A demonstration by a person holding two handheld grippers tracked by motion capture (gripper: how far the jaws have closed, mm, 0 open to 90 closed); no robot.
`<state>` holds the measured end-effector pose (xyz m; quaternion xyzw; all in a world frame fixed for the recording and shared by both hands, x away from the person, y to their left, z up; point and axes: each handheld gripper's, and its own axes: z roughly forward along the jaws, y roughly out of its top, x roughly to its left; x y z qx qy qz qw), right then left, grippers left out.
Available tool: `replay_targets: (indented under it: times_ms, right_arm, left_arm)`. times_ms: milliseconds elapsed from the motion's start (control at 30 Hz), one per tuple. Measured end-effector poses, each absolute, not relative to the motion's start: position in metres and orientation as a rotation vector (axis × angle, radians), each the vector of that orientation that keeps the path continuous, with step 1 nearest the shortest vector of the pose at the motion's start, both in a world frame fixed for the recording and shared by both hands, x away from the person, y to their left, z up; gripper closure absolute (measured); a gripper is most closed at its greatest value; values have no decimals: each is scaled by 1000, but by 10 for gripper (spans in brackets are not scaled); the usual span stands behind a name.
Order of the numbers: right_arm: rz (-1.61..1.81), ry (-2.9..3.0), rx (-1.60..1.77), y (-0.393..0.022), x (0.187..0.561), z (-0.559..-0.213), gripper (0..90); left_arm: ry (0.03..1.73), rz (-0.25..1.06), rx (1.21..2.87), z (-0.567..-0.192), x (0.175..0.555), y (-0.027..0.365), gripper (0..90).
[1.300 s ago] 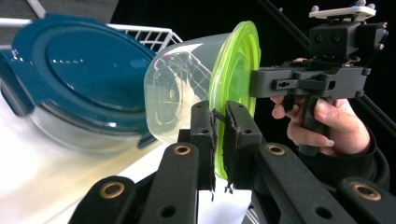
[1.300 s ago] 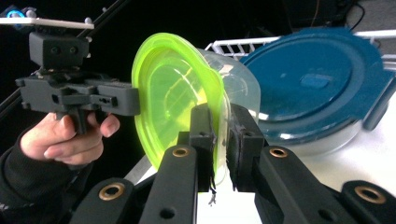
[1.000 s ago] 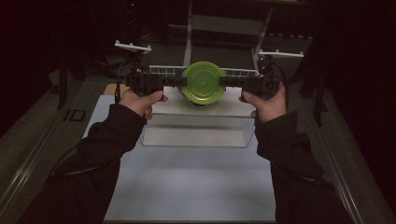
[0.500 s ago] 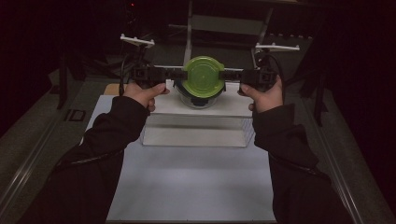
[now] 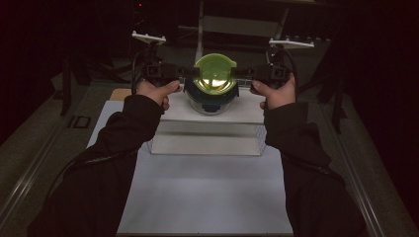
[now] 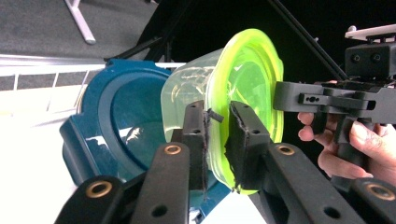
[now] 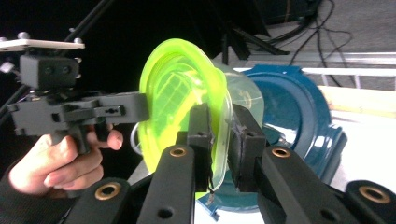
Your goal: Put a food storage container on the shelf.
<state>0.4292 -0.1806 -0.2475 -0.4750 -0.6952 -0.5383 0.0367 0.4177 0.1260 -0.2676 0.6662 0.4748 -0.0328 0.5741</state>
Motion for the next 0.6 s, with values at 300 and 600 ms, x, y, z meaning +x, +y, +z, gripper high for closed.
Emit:
replay_targets:
  times_ms: [300, 600]
  right_arm:
    - [-1615, -2114, -1581, -178, 446, -250, 728]
    - [-1594, -2107, -1585, -174, 456, -254, 653]
  left_arm:
    - [1125, -108, 1528, -273, 430, 118, 672]
    - [1156, -119, 1522, -276, 432, 119, 540]
